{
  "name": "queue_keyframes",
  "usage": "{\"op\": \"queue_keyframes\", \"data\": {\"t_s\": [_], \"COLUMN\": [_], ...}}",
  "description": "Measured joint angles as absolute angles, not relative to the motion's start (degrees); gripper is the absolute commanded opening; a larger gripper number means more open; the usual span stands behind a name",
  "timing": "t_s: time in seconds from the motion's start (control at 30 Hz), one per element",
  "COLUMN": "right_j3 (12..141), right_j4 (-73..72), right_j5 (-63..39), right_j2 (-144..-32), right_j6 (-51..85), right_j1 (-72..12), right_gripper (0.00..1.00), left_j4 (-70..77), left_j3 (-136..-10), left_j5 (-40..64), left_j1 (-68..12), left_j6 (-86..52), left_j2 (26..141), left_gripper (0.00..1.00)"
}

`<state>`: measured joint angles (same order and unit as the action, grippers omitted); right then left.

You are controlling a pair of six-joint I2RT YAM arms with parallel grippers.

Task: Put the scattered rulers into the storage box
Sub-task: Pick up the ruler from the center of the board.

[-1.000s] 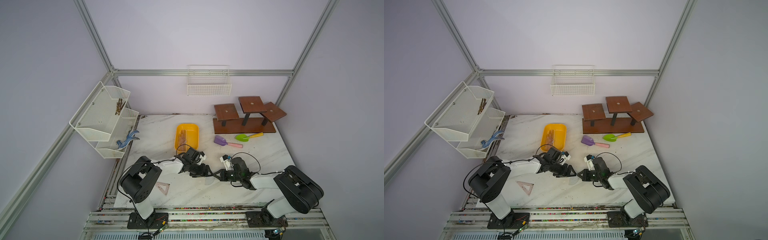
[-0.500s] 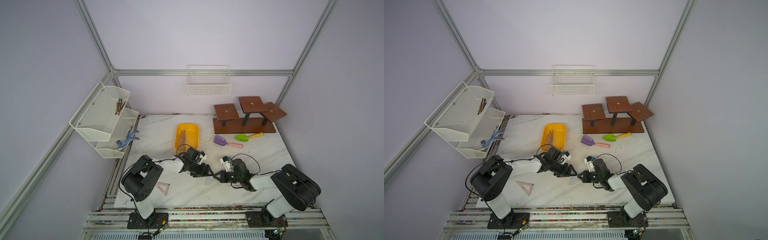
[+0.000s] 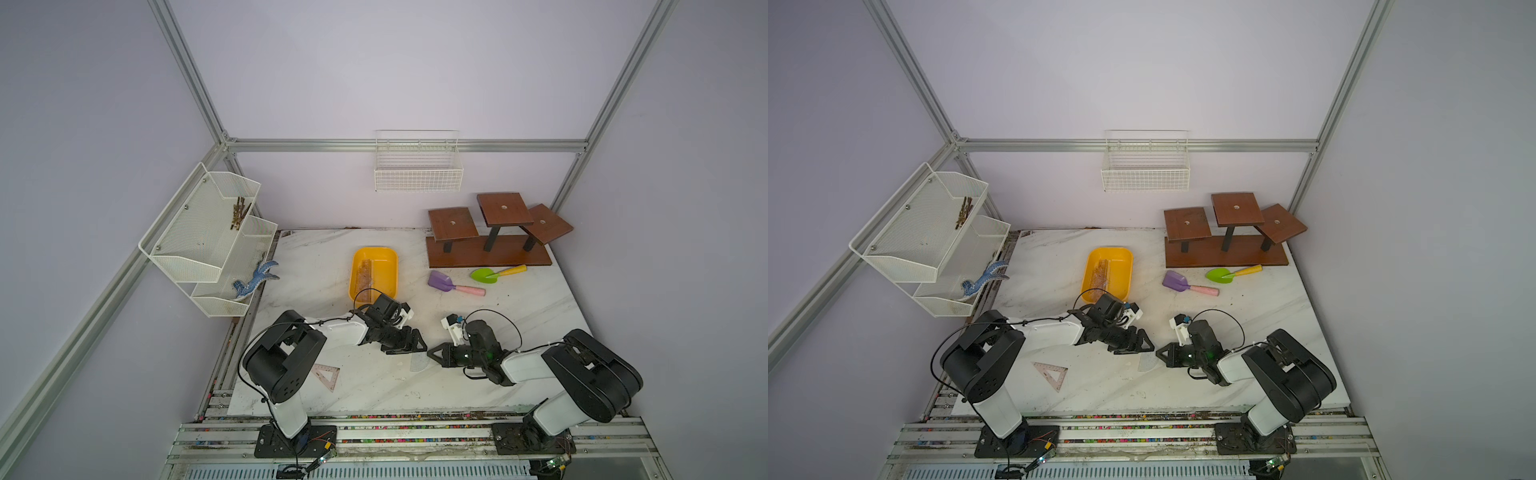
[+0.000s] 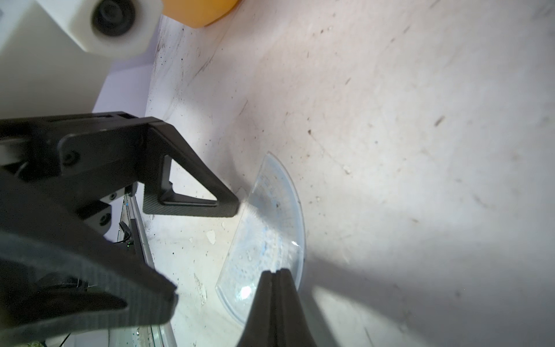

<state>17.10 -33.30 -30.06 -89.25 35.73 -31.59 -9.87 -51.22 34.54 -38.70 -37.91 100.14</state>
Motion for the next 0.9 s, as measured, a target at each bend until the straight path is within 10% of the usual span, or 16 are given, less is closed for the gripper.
{"op": "queue_keyframes", "data": {"t_s": [0.5, 0.8, 0.9], "right_j3": [15.5, 15.4, 15.5], "right_j4": [-35.5, -36.5, -34.7], "right_j5": [-29.9, -30.2, -30.2], "right_j2": [-89.3, -89.8, -88.4], "right_j6": [35.8, 35.9, 35.8], "right_j1": [-31.5, -31.5, -31.5], "right_gripper": [0.00, 0.00, 0.00], "left_j4": [-9.7, -11.8, -12.3], "left_j3": [-52.8, -53.4, -54.0], "left_j5": [35.0, 34.0, 34.5], "left_j1": [-40.0, -41.9, -42.0], "left_j6": [-38.1, -38.0, -37.7], "left_j2": [101.7, 103.6, 102.8], "left_gripper": [0.70, 0.05, 0.00]}}
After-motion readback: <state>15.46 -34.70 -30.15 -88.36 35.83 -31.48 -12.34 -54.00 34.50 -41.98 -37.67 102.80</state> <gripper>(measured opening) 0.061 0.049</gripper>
